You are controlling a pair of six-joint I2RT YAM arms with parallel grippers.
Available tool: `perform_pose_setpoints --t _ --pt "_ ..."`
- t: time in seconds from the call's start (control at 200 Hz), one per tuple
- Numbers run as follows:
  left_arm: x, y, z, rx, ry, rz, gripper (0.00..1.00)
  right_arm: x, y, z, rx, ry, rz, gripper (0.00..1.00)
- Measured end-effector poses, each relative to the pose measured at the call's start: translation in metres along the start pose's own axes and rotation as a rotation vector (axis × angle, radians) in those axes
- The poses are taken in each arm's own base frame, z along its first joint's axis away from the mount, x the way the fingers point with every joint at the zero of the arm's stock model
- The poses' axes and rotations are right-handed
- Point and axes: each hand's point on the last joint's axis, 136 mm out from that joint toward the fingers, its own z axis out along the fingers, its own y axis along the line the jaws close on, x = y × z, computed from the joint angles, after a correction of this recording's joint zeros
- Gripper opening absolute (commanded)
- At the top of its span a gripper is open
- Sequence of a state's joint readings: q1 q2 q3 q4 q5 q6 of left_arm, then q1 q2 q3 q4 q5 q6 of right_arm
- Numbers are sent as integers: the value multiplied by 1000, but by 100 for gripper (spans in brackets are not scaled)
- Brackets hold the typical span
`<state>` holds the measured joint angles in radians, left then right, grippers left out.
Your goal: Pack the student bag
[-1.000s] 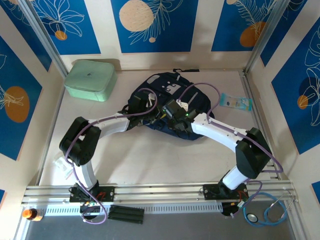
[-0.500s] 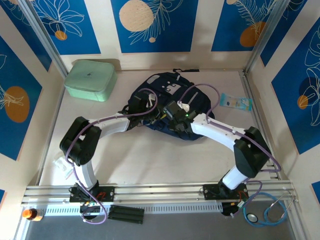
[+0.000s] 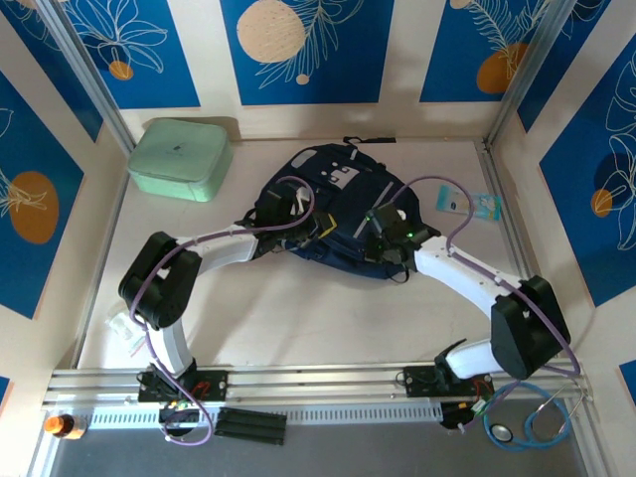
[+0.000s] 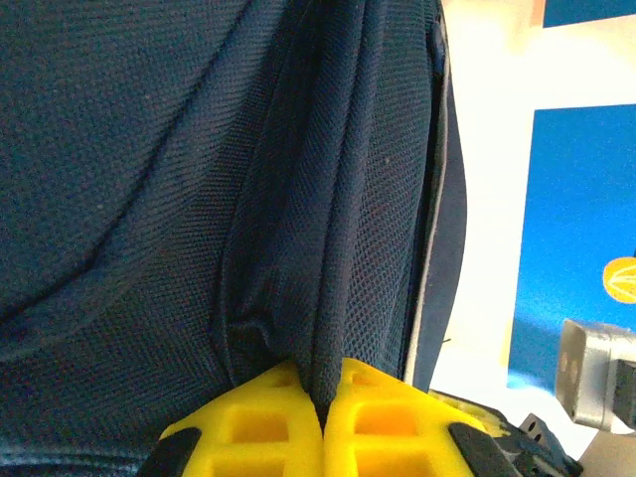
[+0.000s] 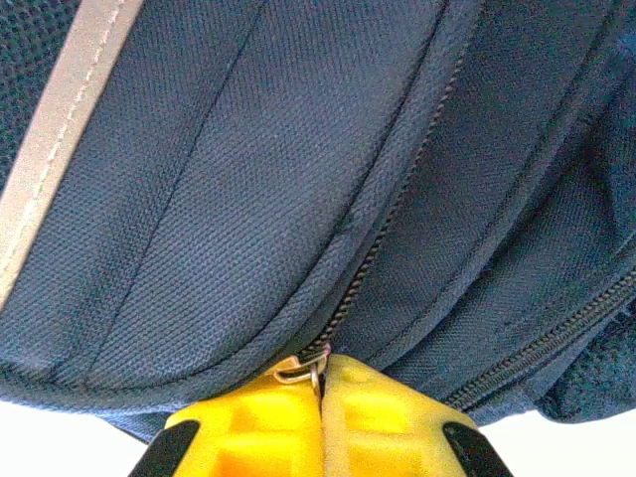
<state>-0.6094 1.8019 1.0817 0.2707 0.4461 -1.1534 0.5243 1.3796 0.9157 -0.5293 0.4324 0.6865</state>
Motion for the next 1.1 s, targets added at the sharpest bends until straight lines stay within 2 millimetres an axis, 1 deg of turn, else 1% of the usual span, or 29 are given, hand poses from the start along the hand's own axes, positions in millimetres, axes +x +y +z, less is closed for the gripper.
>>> perform_pose_setpoints --t 0.15,0.165,0.245,0.34,0.385,0.45,0.485,0.55,0.635,0.67,0.775,0.855,0.945,1.015,1.1 --pt "-2 3 -2 -5 7 15 0 -4 0 -1 -41 11 -42 0" --pt "-2 4 -2 -9 7 16 1 -3 1 -1 -48 15 -50 0" --pt "-6 9 -5 -21 5 18 13 -2 8 0 -82 34 -99 0" --pt "-15 16 -14 -42 -15 28 29 -2 27 -1 -130 53 -190 0" --pt "-22 19 -22 -57 -39 31 35 -2 36 -2 -150 55 -235 0" --pt "-29 22 -38 -74 -76 34 46 0 57 -5 -196 61 -310 0" --pt "-32 22 -48 -80 -99 37 48 2 70 -6 -225 65 -348 0" --pt "-35 22 -64 -86 -136 37 49 7 95 -9 -286 73 -412 0" --pt "-34 28 -83 -96 -171 25 50 15 128 -9 -368 92 -473 0" --pt "-32 33 -88 -105 -179 16 51 18 141 -9 -398 99 -495 0" --pt "-25 48 -100 -142 -201 -22 51 28 171 -7 -466 118 -538 0" --pt "-22 61 -112 -194 -229 -51 51 34 188 -6 -504 132 -560 0" --pt "-25 68 -127 -225 -280 -76 51 38 202 -7 -538 140 -576 0" --pt "-29 68 -134 -231 -308 -84 45 42 212 -7 -562 147 -587 0" --pt "-30 68 -134 -230 -312 -95 39 45 219 -8 -581 155 -595 0"
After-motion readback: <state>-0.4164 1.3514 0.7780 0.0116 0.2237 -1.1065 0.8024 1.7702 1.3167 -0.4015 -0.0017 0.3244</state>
